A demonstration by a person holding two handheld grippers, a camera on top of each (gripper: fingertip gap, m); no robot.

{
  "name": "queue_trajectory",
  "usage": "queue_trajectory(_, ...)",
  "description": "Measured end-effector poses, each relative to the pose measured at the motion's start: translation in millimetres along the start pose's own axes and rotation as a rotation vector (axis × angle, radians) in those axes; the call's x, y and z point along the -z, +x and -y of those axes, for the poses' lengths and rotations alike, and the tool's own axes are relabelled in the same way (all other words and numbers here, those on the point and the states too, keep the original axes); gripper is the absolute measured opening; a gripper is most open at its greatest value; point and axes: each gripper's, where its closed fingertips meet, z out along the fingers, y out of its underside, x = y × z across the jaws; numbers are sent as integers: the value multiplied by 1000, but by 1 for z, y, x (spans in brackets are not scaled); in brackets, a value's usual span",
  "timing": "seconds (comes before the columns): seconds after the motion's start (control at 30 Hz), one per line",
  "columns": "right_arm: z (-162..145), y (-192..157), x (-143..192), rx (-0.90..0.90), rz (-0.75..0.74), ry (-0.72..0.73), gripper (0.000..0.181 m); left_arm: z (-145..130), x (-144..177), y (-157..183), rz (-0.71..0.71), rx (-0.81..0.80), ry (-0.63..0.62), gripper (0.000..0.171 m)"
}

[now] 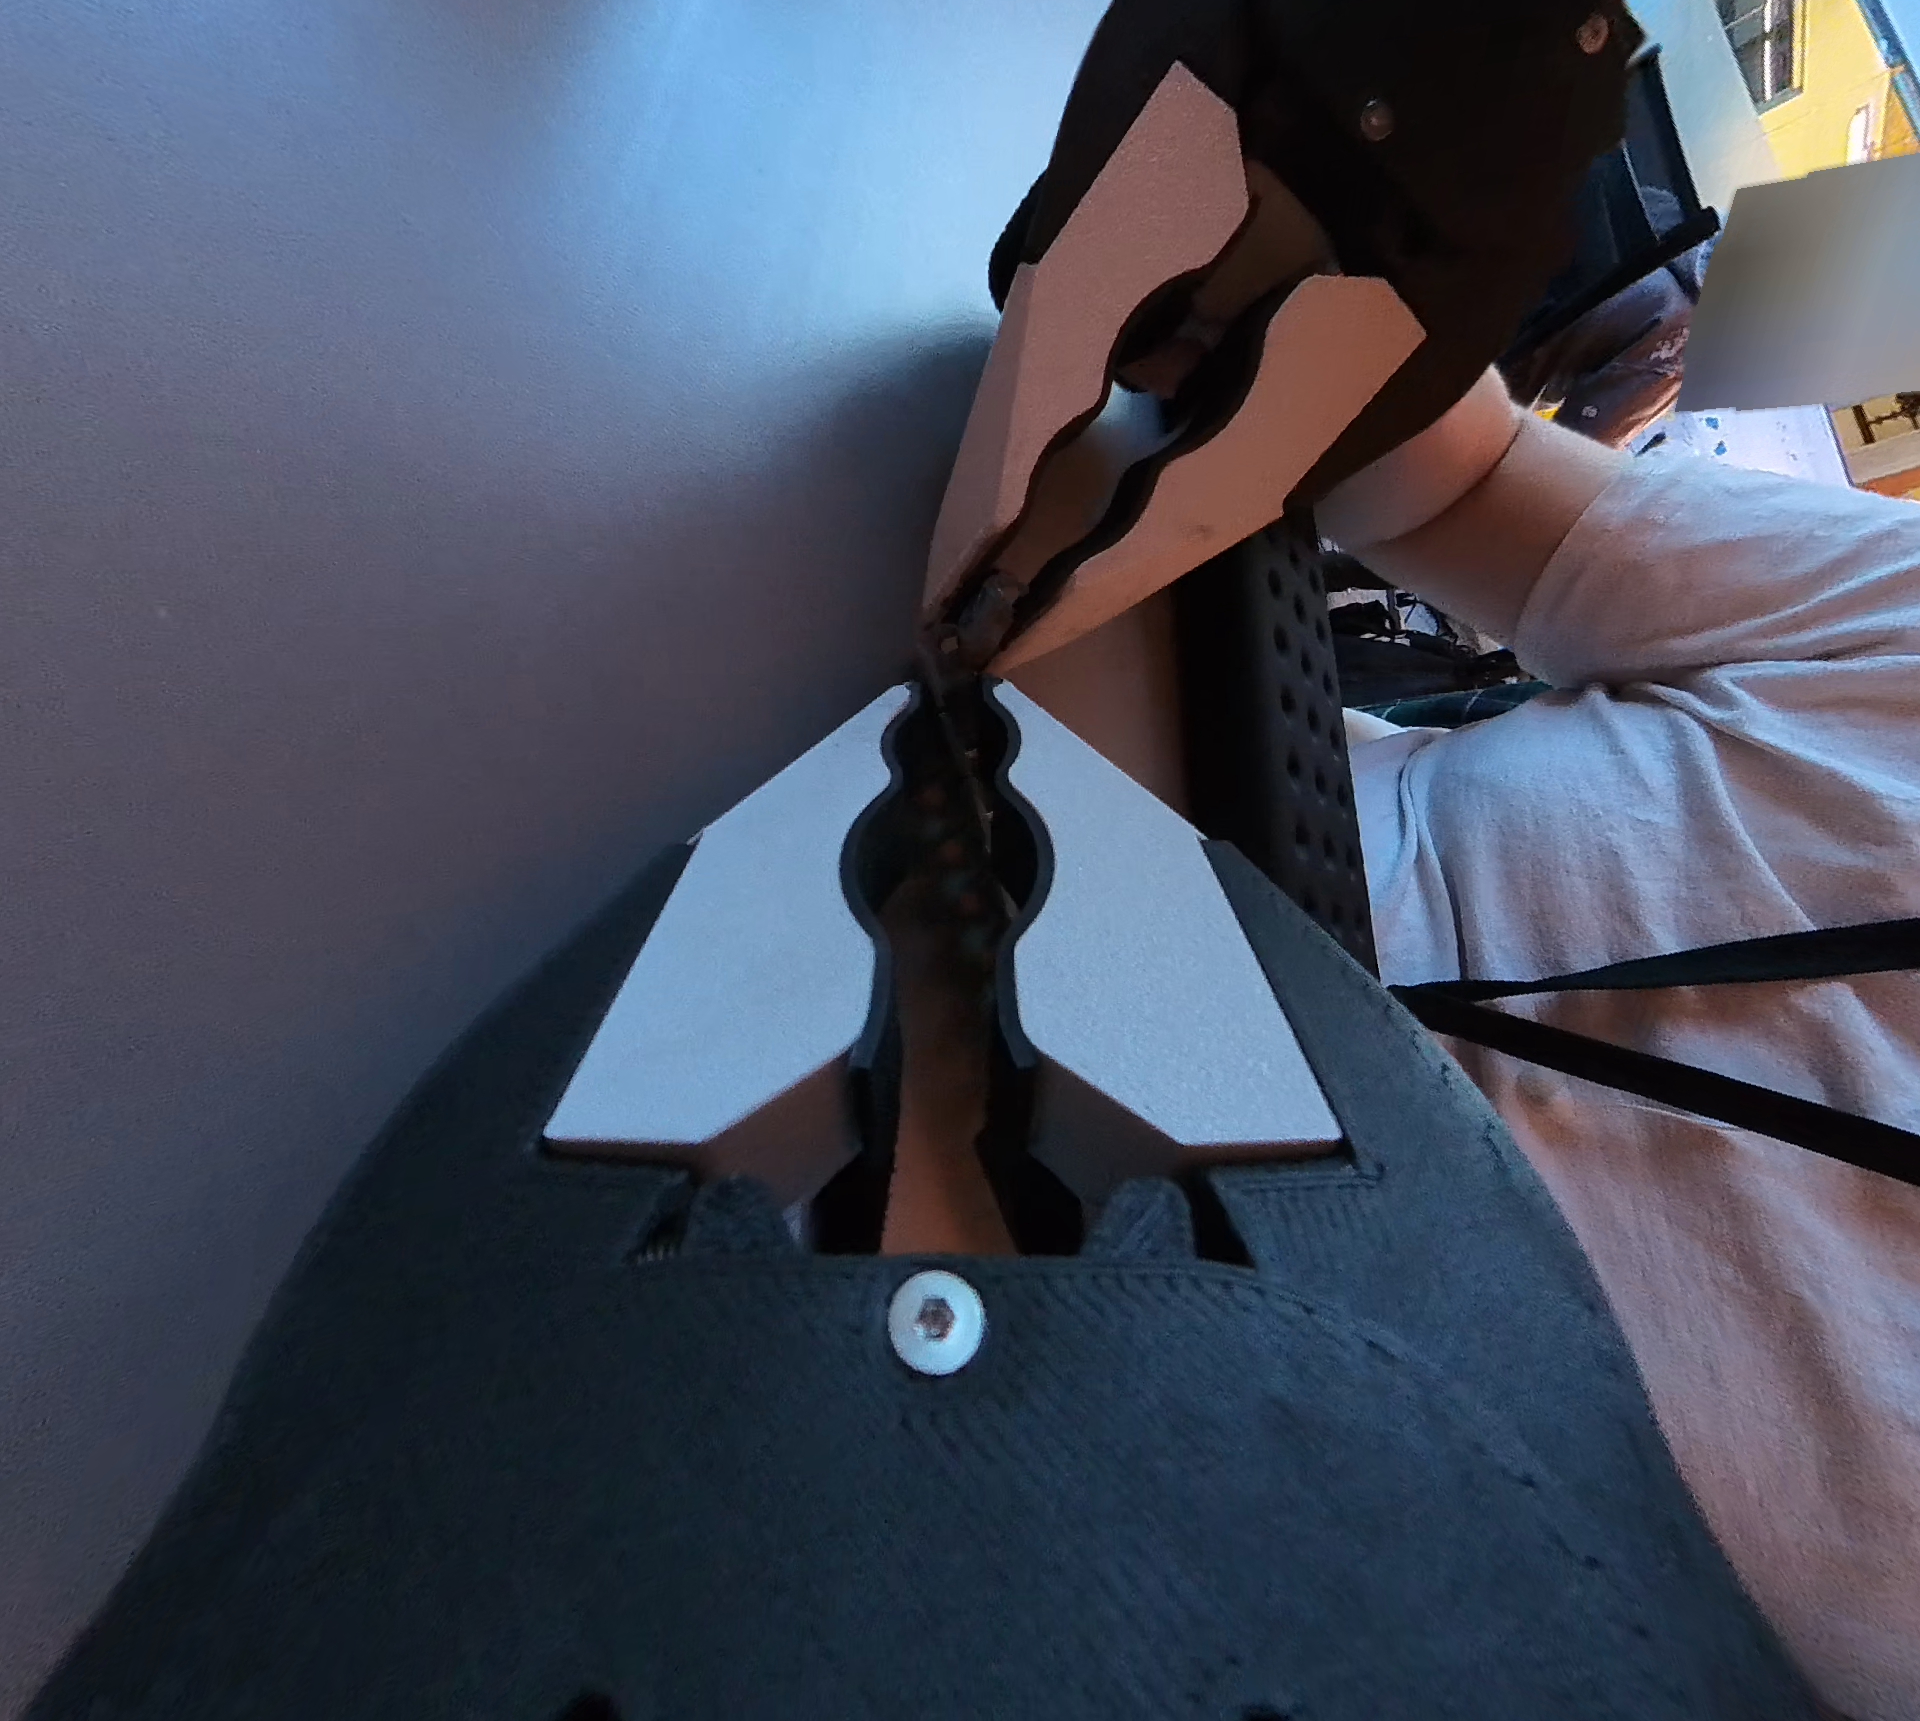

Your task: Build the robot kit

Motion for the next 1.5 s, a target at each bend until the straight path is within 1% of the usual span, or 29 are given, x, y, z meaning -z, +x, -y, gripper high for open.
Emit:
queue_trajectory(0.17, 1, -1, 1, -85, 89, 42, 11, -1, -1, 1, 9, -34, -7, 7)
queue_trajectory(0.23, 2, -2, 2, -97, 102, 52, 14, -1, 0, 0, 2, -29, -6, 6)
queue_trajectory(0.5, 2, -1, 6, -121, 133, 75, 13, 0, 0, 0, -6, -20, -3, 6)
queue_trajectory(0.7, -1, 3, 10, -131, 134, 72, 10, -1, 0, 1, -10, -21, -5, 6)
queue_trajectory(0.83, -5, 2, 12, -96, 125, 46, 9, -1, 0, 1, -13, -17, -4, 6)
queue_trajectory(0.9, -8, 4, 11, -71, 95, 29, 8, -1, 0, 1, -16, -14, -4, 6)
queue_trajectory(0.97, -4, 2, 13, -40, 81, 37, 7, -1, 0, 0, -17, -12, -5, 6)
queue_trajectory(1.03, 5, 4, 18, -22, 59, 79, 7, 0, 0, 0, -17, -10, -4, 6)
queue_trajectory(1.1, 14, 1, 21, -51, 84, 119, 7, 0, 0, 0, -22, -5, -2, 6)
queue_trajectory(1.17, 14, 1, 17, -85, 116, 109, 7, 0, 0, 0, -28, 1, 0, 6)
queue_trajectory(1.23, 9, 4, 11, -93, 110, 71, 8, 0, 0, 0, -27, 2, 1, 6)
queue_trajectory(1.27, 10, 3, 9, -96, 112, 75, 7, 0, 0, 0, -30, 2, 1, 6)
queue_trajectory(1.4, 12, 5, 7, -72, 84, 77, 7, 0, 0, -1, -30, 9, 2, 6)
queue_trajectory(1.5, 12, 6, 7, -12, 14, 85, 7, 1, 0, -1, -33, 20, 6, 6)
